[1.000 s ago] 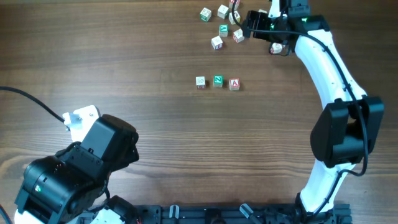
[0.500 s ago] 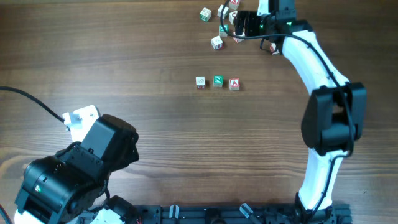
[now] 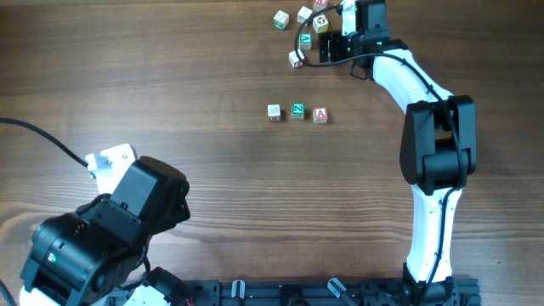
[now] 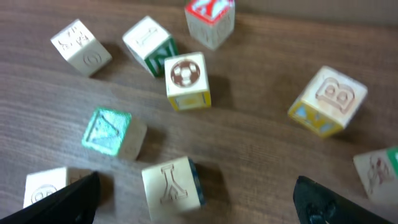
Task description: Form a horizontal line
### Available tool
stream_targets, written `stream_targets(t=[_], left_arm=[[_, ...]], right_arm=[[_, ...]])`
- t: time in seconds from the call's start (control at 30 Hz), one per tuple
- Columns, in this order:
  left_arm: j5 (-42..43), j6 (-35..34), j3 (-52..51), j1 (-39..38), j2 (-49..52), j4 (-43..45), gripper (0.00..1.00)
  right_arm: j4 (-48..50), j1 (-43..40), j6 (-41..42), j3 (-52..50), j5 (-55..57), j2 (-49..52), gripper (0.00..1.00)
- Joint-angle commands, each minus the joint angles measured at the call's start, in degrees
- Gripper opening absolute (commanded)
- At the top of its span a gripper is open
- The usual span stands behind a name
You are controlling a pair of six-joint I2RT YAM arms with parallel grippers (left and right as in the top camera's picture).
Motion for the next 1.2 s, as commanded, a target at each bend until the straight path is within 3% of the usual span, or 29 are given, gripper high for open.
stream_targets(t=[0.0,0.1,0.37,0.57,0.67,0.93,1.17], left_arm=[[0.07,-0.13,0.15,0.0,-0.24,-0.02,1.0],[0.07,-0.13,0.15,0.0,-0.24,-0.02,1.0],[0.07,-0.13,0.15,0.0,-0.24,-0.02,1.0],[0.07,-0.13,0.15,0.0,-0.24,-0.02,1.0],[0.07,-0.13,0.15,0.0,-0.24,-0.02,1.0],[0.07,-0.13,0.15,0.0,-0.24,-0.02,1.0],[0.07,-0.13,0.15,0.0,-0.24,-0.02,1.0]], right_arm=[[2.12,0.74,-2.25,0.68,-2.73,3.78,0.99],[3.54,1.66,-2.95,0.7,-2.69,4.98,0.99],[5.27,3.32,-5.62,0.7,0.44,6.14,0.81],[5.4,3.3,-5.46,0.7,4.85,6.14,0.47],[4.37,3.3,-5.46,1.05,7.19,6.12,0.38],[-5.88,3.34,-2.05,7.67,7.02,3.3,0.3],[-19.47,3.34,1.01,12.79,6.88,-6.16,0.25]])
